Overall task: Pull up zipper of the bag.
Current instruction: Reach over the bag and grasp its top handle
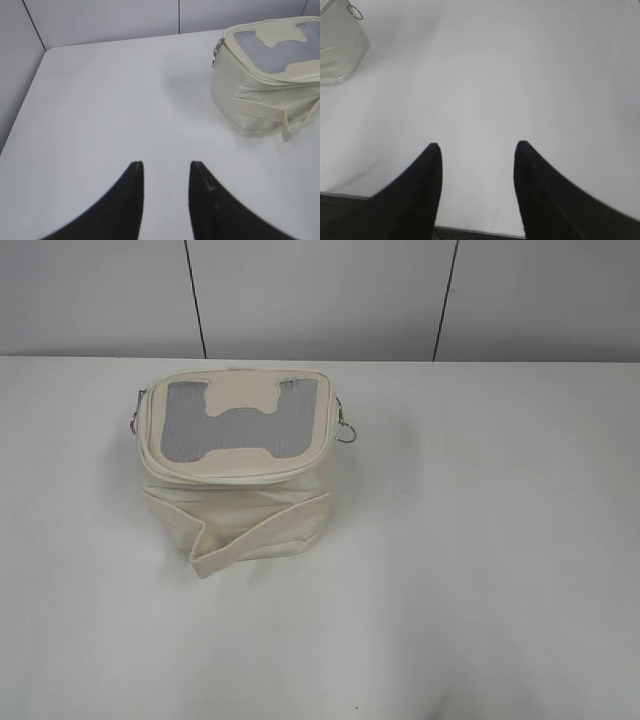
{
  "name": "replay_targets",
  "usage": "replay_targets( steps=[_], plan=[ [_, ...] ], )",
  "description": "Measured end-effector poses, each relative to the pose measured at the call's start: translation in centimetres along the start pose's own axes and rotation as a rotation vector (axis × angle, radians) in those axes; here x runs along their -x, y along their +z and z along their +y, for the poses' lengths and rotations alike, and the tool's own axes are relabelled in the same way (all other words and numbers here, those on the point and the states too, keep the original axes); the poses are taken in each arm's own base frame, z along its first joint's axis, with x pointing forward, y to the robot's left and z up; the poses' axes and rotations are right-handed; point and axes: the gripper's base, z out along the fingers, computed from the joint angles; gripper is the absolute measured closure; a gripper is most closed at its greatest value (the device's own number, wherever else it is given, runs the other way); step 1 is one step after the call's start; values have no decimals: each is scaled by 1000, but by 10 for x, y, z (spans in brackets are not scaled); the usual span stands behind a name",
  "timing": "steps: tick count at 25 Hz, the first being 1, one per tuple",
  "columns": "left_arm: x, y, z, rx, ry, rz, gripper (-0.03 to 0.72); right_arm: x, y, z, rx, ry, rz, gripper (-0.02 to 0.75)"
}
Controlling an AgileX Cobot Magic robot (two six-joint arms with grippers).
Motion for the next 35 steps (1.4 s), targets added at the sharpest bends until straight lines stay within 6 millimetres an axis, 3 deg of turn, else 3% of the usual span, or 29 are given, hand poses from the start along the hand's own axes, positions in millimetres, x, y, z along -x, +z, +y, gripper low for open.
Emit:
replay_targets(
  steps=[24,29,35],
  plan=[
    [0,0,0,0,0,0,451,1,1,1,6,4,3,360],
    [0,0,0,0,0,0,451,23,11,11,129,18,-37,360],
    [0,0,0,-2,-1,0,451,65,57,27,328,-78,-90,360]
  ],
)
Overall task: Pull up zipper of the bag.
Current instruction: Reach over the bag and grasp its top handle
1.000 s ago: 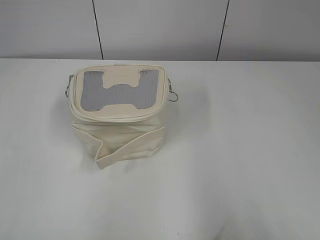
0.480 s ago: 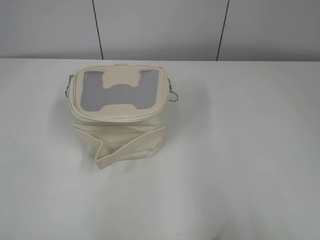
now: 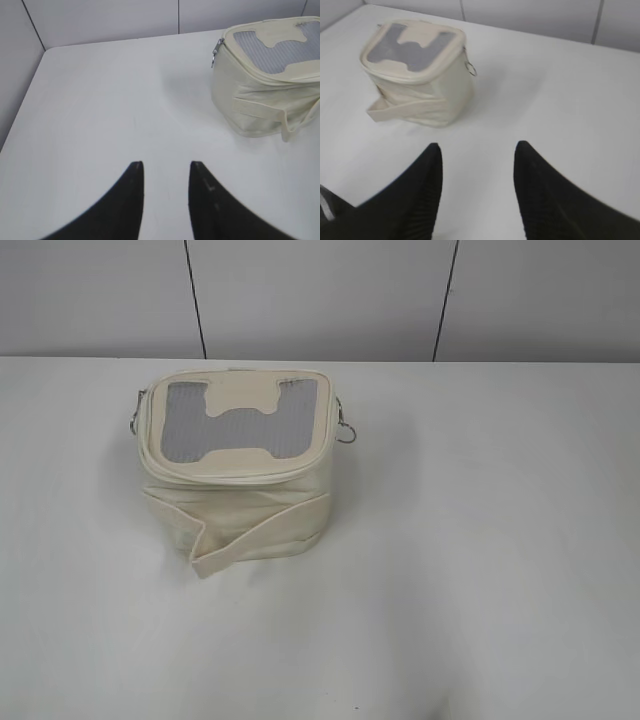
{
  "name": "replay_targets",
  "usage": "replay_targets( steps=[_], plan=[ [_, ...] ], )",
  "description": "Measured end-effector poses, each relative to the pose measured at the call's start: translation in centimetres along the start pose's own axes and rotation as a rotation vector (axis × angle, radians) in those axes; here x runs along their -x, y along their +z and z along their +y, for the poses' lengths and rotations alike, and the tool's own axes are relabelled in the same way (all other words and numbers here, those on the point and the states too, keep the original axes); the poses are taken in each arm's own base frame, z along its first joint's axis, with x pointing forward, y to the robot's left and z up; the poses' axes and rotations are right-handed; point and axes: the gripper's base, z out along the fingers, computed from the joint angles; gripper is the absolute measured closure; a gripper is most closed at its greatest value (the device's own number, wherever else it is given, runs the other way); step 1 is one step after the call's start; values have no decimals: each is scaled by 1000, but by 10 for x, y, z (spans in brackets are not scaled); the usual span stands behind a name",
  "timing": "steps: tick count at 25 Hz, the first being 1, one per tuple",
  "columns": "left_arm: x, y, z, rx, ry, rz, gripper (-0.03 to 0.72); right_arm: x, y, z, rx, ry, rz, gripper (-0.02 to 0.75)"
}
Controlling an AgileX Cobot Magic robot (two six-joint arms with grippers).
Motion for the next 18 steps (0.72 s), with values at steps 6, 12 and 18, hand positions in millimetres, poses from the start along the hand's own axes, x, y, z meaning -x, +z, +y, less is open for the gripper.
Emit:
replay_targets(
  steps=[6,12,18],
  plan=[
    [0,0,-1,-9,-4,-1,451,35,90,-21,212,-55,69,360],
    [0,0,-1,-43,3,-2,451,71,213,-32,424,-103,171,360],
    [0,0,-1,-41,4,-2,451,87,344,-8,628,-193,251,360]
  ],
)
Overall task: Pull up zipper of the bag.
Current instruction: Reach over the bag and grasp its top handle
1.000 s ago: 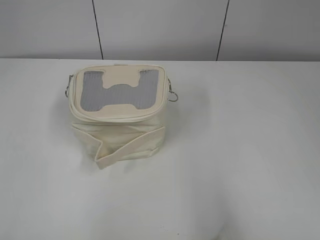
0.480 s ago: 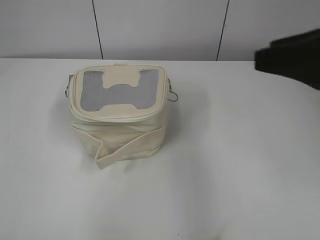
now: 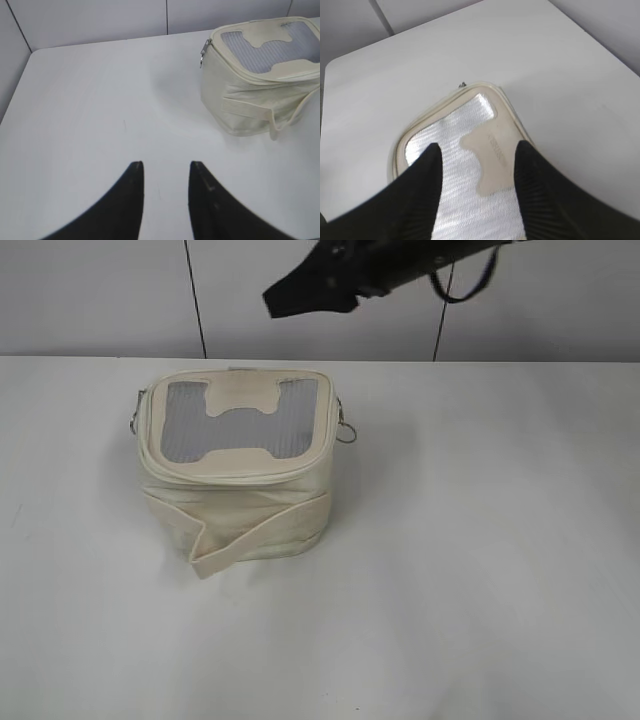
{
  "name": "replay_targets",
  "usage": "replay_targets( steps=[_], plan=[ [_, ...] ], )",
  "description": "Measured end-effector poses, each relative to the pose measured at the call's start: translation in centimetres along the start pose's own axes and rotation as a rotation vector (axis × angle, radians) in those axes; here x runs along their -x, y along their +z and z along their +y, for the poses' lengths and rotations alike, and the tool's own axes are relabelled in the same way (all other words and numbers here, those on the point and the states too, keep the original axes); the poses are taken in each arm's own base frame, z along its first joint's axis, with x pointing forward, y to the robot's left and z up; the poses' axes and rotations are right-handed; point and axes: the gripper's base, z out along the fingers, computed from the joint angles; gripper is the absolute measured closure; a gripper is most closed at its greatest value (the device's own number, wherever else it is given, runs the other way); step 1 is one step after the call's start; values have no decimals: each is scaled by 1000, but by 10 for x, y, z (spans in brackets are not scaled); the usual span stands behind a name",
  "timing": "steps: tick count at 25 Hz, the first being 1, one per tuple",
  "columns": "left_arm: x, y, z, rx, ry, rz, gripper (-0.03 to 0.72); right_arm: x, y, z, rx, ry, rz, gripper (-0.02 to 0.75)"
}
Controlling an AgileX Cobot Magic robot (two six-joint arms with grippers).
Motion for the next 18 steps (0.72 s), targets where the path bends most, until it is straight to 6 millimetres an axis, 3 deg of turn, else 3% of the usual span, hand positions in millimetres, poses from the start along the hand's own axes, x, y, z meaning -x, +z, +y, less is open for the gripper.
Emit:
replay_targets(
  steps=[4,7,10,18],
  plan=[
    [0,0,0,1,1,0,451,19,57,-20,106,-21,42,360],
    [0,0,0,2,1,0,451,19,97,-24,155,-33,95,360],
    [0,0,0,2,1,0,451,18,124,-22,193,-23,123,360],
    [6,6,0,-12,-9,34,451,-5,153,-34,190,44,195,360]
  ],
)
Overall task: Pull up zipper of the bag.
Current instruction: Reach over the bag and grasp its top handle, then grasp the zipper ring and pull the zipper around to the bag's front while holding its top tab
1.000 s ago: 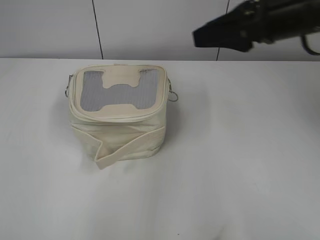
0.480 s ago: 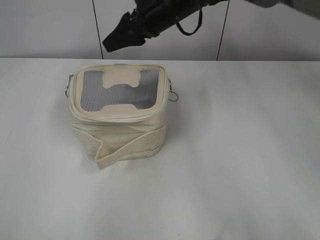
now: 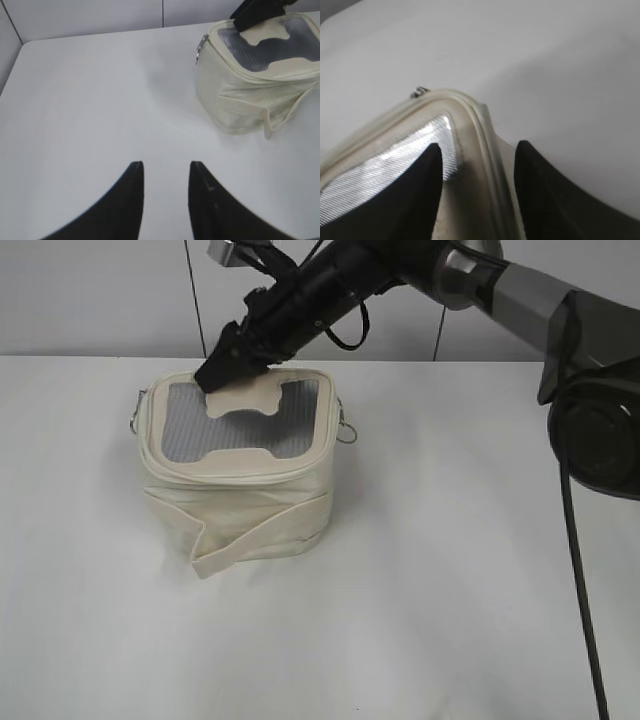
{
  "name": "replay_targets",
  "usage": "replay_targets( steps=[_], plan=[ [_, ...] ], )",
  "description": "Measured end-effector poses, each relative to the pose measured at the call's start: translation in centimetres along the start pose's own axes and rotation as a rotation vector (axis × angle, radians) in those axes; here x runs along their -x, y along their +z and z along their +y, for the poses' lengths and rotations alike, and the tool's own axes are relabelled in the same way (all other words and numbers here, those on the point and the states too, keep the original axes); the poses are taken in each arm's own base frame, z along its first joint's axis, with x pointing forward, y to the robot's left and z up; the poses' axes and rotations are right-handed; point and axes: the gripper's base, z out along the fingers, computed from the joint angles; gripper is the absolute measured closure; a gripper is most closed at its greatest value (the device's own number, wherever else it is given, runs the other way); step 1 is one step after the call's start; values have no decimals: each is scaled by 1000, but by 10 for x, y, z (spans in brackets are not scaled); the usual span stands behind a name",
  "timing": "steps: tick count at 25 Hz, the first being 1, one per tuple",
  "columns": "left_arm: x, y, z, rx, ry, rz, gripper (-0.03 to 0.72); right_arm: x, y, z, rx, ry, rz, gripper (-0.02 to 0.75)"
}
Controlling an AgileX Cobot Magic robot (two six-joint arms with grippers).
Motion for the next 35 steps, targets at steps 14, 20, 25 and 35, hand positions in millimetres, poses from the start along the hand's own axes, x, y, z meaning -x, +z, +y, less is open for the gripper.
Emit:
replay_targets(
  steps=[14,20,25,35],
  plan=[
    [121,141,3,-180,107,86,342,-5,1,-3,-27,-2,54,678],
    [147,247,-1,-421,132,220,258,-6,1,-3,-24,-2,57,678],
    [126,305,28,-612,39,266,260,-7,1,-2,-13,1,67,678],
    [81,321,19,-546,370,318,278,-7,0,-2,-9,3,69,682]
  ],
)
